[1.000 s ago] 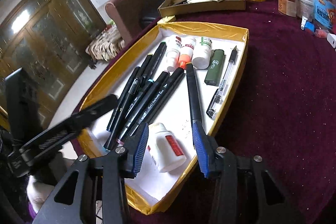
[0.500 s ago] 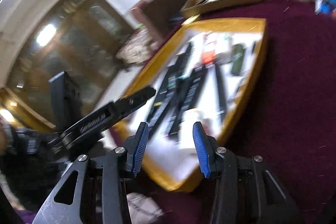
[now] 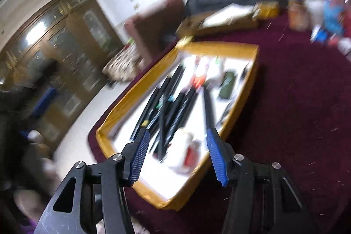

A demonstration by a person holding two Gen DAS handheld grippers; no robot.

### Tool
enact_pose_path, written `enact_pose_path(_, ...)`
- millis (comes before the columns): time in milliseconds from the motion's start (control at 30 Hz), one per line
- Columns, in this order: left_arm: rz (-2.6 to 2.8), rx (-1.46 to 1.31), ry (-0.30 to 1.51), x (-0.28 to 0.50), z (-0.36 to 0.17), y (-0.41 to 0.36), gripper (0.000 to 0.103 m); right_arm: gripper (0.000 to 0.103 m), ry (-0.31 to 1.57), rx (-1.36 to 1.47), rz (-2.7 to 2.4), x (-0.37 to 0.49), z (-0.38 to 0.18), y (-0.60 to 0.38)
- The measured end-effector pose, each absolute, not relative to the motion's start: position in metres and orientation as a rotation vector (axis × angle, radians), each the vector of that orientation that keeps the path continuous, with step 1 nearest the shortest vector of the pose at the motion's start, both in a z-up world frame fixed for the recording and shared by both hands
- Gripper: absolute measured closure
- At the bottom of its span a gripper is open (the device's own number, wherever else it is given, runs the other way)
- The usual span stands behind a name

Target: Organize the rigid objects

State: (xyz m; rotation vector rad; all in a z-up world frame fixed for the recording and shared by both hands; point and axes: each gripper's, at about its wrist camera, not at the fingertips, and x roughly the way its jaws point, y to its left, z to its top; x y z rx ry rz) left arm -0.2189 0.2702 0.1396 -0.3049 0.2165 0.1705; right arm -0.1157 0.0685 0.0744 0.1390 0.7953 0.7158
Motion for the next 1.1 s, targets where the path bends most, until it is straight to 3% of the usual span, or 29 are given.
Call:
enact_pose_path(67,0.026,-0.363,0.245,-0.206,0.14,0.272,0.0,0.04,0.725,0.112,0.65,-0.122,0.079,0.062)
enact_pose_path(100,-0.013,-0.388,0.345,-0.187,0.137,0.273,0.0,0.036,0.707,0.096,0.626,-0.124,0.079,0.061)
enact_pose_path(200,0.131,-0.345,0.452,-0.172,0.13,0.266,0.0,0.036,0.731,0.086,0.629,-0.124,0.075,0.06)
enact_pose_path(600,0.348,-0.239,0.44,-0.185,0.109,0.246,0.0,0.036,0.712,-0.006,0.624,-0.144,0.066,0.065)
enact_pose_path(1100,0.396,-0.212,0.564,-0.169,0.092,0.25,0.0,0.036,0.734,-0.087,0.628,-0.154,0.058,0.085)
